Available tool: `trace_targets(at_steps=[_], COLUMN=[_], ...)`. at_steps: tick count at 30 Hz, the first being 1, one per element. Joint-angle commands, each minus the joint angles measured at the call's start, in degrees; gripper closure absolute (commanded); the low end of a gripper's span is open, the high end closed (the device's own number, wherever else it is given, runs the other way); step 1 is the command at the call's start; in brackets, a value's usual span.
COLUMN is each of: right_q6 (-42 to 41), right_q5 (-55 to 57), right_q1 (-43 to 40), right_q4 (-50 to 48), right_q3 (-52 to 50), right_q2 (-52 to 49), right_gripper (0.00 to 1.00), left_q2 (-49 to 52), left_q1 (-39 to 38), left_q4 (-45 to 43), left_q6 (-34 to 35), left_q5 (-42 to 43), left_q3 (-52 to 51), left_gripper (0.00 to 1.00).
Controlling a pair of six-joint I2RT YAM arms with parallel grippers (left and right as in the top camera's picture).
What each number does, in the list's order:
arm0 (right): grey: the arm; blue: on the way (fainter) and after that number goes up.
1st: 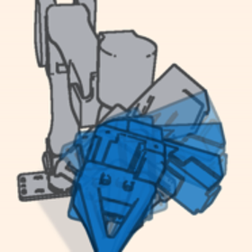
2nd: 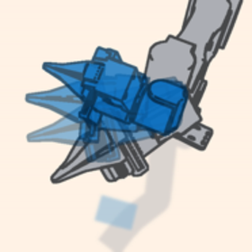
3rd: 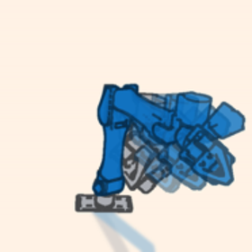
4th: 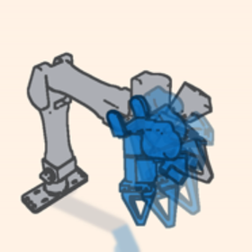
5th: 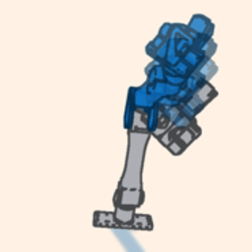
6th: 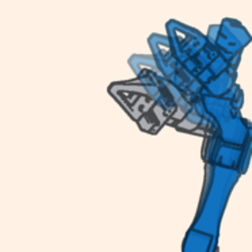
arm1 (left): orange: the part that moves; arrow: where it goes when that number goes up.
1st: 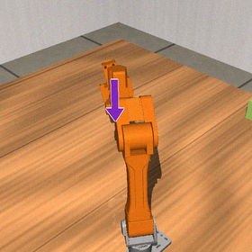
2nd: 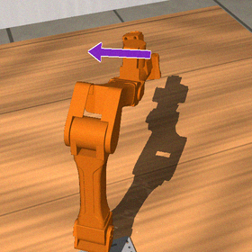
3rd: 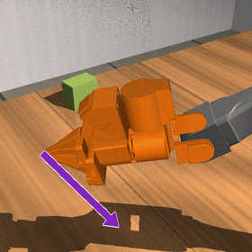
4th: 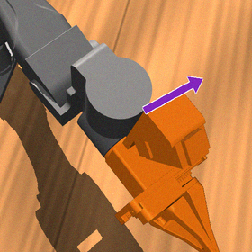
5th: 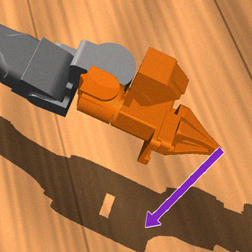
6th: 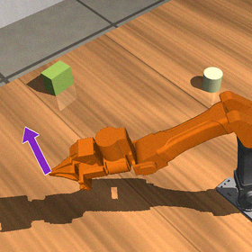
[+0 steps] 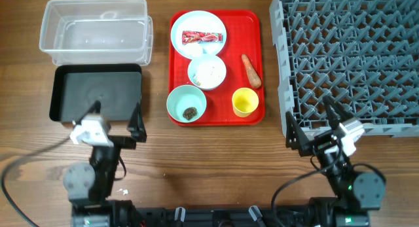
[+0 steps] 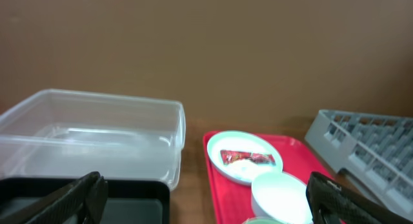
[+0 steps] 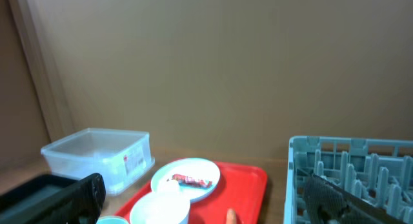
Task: Sort waste into correct bins and load items into the dishwasher rack
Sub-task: 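Raise both arms from rest toward the red tray and rack, then grasp the red wrapper and tissue on the white plate with left gripper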
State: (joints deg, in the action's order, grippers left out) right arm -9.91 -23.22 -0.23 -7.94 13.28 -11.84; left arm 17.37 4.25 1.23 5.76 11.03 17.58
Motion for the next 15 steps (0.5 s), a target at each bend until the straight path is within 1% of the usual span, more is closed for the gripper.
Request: trace_targets(at_steps=[1,2,4,8,12,13,15], right_q6=[5.6,6.51,8.76,10.88,12.98,12.96,12.92], right_q5=[-4.63,-5.44,-6.91,-6.88,-6.86,-6.86,-6.86], right_q1=[0.37,0.37,0.37,0.37,0.37,0.37,0.37], right_q4=[3.76,5.46,10.38,20.13,30.36,32.65,36.7], right_q3=[9.9,12.59,19.12,30.58,41.31,43.6,47.63], right_q2=[-11.32,-14.49,-21.53,-32.63,-41.92,-43.91,-47.65], right_gripper=[0.01,0.0,0.0,0.0,0.0,0.0,0.0], left_q2=[15.3,19.5,29.57,47.54,64.81,69.9,77.68], left_q1=[0.37,0.37,0.35,-1.01,-5.53,-7.28,-10.19], left_q4=[1.36,3.39,10.21,25.83,40.41,44.0,48.68], left_q6=[0.72,0.7,0.68,-0.22,-5.68,-7.04,-7.1], left_q5=[3.13,3.89,5.09,5.68,5.27,3.98,1.92], left_q3=[13.4,17.49,28.13,48.98,70.03,76.17,85.13], left_gripper=[0.0,0.0,0.0,0.0,0.0,0.0,0.0])
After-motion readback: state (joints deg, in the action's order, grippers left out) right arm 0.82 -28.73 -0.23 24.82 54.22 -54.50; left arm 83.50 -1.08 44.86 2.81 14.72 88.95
